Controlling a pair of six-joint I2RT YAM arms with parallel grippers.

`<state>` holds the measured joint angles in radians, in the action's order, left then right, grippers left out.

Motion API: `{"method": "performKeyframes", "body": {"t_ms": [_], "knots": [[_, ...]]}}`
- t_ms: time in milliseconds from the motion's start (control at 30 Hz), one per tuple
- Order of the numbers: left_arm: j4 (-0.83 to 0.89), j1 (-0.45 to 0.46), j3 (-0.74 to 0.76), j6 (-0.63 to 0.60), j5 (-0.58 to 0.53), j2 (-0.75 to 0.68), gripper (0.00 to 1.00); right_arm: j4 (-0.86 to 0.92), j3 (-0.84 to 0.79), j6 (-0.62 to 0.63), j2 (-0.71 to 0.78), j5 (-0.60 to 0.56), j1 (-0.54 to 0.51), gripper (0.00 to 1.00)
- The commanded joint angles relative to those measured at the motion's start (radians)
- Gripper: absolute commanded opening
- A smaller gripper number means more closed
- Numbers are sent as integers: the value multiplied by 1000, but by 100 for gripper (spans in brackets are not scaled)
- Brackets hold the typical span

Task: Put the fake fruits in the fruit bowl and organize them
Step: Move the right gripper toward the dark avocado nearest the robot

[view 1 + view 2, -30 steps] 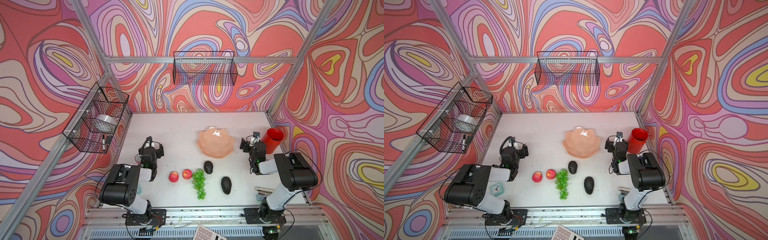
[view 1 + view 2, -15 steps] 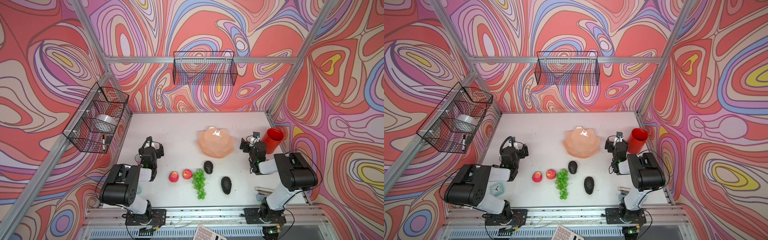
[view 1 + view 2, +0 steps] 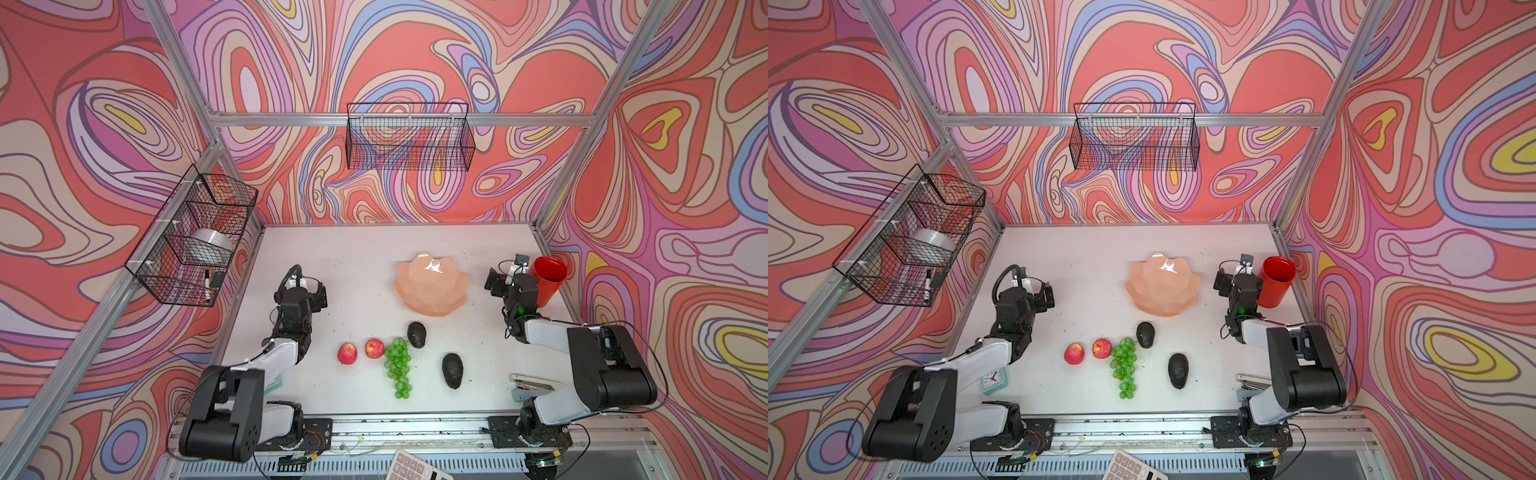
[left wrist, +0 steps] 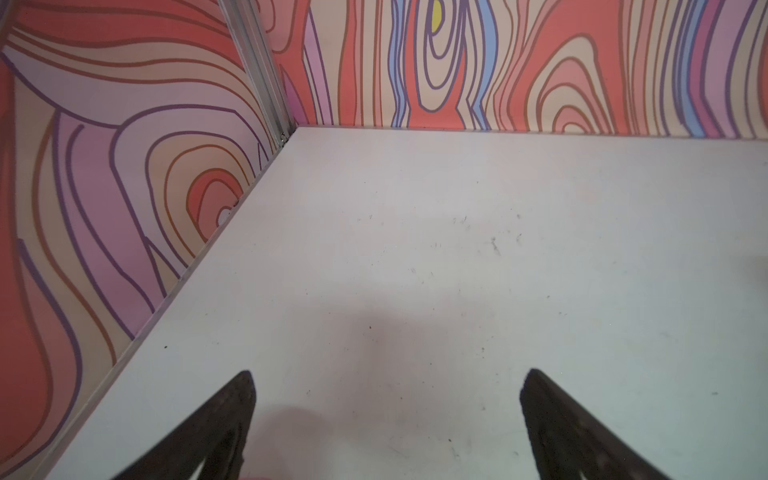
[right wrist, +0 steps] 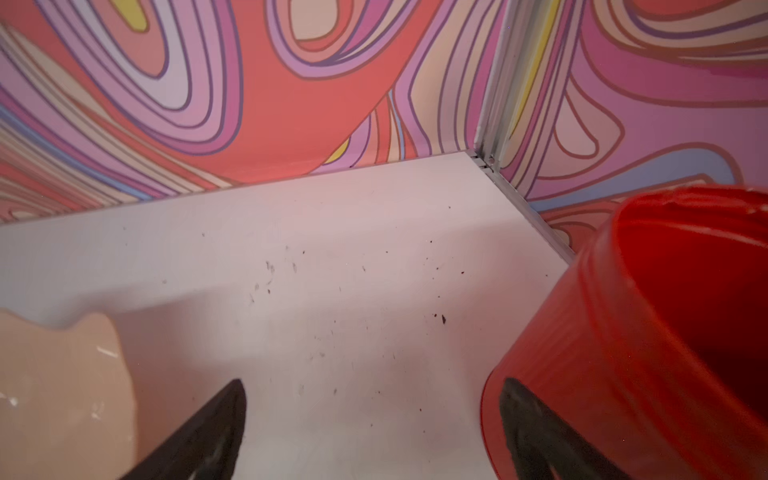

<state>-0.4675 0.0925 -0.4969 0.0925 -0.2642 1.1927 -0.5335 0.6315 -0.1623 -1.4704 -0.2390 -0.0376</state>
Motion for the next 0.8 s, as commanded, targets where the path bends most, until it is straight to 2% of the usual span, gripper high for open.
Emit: {"method": "performKeyframes", "body": {"t_ms": [0, 100, 133, 200, 300, 433, 567, 767], "knots": [[405, 1, -152, 155, 4, -182, 100, 456, 189, -250, 83, 38, 5, 98], [443, 0, -166, 126, 71, -300, 100, 419, 135, -250, 170, 242, 6, 98], [435, 0, -168, 119, 72, -320, 100, 436, 119, -265, 207, 266, 5, 98], [465, 0, -205, 124, 35, -329, 99, 592, 159, -274, 270, 275, 3, 98], [548, -6, -306, 124, -23, -277, 100, 808, 215, -234, 332, 231, -48, 96], [631, -10, -443, 106, -18, -160, 99, 1042, 238, -244, 392, 132, -216, 95], [632, -10, -471, 126, -5, -106, 98, 1186, 202, -371, 432, 89, -393, 93], [640, -11, -439, 152, 36, -109, 98, 1357, 134, -631, 488, 45, -648, 90]]}}
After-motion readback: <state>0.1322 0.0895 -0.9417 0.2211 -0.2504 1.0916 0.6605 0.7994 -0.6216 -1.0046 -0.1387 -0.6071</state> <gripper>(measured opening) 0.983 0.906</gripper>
